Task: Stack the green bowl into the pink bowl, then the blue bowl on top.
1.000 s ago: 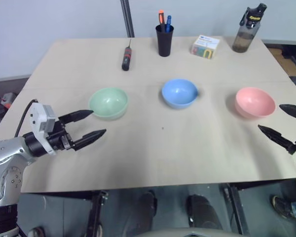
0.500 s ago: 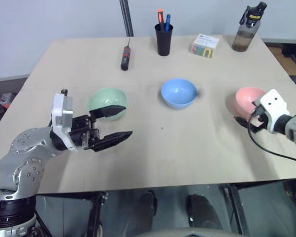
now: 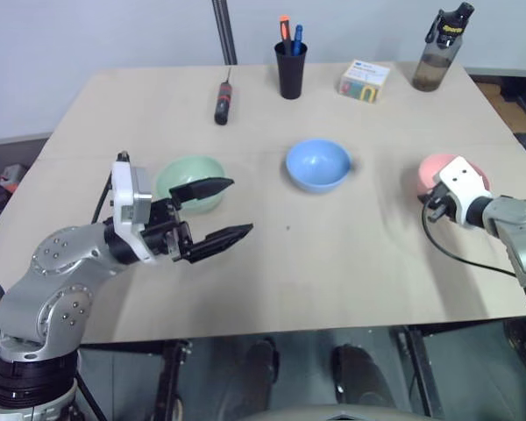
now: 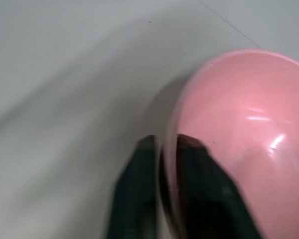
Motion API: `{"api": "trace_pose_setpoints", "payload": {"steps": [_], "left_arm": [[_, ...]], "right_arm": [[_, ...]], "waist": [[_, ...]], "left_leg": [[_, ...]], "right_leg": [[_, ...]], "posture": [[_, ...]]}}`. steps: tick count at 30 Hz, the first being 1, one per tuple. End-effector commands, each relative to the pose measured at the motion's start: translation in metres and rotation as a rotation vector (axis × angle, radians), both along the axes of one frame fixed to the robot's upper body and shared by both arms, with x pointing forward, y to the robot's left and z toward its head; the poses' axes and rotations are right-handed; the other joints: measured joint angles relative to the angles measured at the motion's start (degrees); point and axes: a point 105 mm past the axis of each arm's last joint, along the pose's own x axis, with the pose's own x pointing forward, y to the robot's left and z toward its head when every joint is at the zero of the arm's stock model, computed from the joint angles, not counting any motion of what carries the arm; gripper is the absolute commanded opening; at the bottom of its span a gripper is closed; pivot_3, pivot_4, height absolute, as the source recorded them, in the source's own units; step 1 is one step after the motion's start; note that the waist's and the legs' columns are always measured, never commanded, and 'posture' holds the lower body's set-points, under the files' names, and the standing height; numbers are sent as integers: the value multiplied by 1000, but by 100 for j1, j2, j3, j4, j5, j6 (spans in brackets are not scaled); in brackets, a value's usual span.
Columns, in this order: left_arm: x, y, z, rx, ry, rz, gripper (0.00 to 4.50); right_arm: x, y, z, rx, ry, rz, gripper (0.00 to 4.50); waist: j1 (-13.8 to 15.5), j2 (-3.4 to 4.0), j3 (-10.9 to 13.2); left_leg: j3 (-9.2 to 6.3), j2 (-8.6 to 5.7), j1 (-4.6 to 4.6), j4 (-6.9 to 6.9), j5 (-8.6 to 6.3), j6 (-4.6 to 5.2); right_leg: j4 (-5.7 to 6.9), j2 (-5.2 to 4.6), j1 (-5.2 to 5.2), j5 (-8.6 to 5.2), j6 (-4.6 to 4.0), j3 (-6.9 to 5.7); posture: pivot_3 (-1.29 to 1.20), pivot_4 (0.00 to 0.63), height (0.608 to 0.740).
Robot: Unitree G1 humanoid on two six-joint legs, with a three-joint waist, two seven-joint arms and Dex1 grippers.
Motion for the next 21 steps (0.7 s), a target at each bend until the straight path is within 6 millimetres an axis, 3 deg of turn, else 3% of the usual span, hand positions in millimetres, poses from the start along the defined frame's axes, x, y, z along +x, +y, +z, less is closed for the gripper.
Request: {"api": "trace_pose_setpoints", "payload": {"steps": [1, 5, 7, 9, 14, 16, 19, 21], "left_arm": [[-2, -6, 3, 12, -35, 5, 4500], [7, -3, -2, 20, -8, 73, 4500], [10, 1, -4, 25, -2, 105, 4500], [15, 5, -4, 26, -7, 154, 4500], [23, 16, -6, 48, -11, 246, 4500], [25, 19, -7, 54, -12, 268, 4500], [29, 23, -4, 59, -15, 316, 4500], [30, 28, -2, 60, -17, 353, 4500]], "right_arm": [[-2, 19, 22, -3, -63, 91, 55], [-18, 57, 35, 65, -94, 226, 55], [-34, 91, 40, 137, -94, 314, 55], [-56, 128, 33, 173, -64, 418, 55], [-91, 194, 7, 227, 4, 612, 55], [-91, 208, 3, 243, 14, 628, 55], [-72, 213, -1, 155, -16, 584, 55], [-72, 214, -6, 119, 10, 616, 55]], "waist": [[0, 0, 0], [-4, 1, 1], [-14, 1, 1], [-14, 1, 1], [7, -4, -2], [3, -4, -2], [1, -5, -3], [6, -6, -3]], "left_leg": [[0, 0, 0, 0, 0, 0], [-1, 0, 2, 0, 0, 0], [-4, 4, 2, 0, 0, 0], [-8, 6, 2, 0, 0, 0], [-10, 5, 5, 3, 0, -1], [-10, 5, 9, 8, 2, -2], [-11, 5, 17, 14, 2, -4], [-11, 4, 19, 18, 4, -6]], "right_leg": [[1, 0, 0, 0, 0, 0], [5, 1, 0, 0, 0, 0], [7, 6, -1, 0, 0, 0], [14, 8, -3, 0, 0, -1], [21, 8, -2, -2, 1, -3], [29, 8, -2, -7, -7, -3], [40, 9, 2, -13, -16, -2], [50, 9, 0, -16, -16, -1]], "posture": [[0, 150, 740], [0, 150, 740], [0, 150, 740], [0, 150, 740], [0, 150, 740], [0, 150, 740], [0, 150, 740], [0, 150, 740]]}}
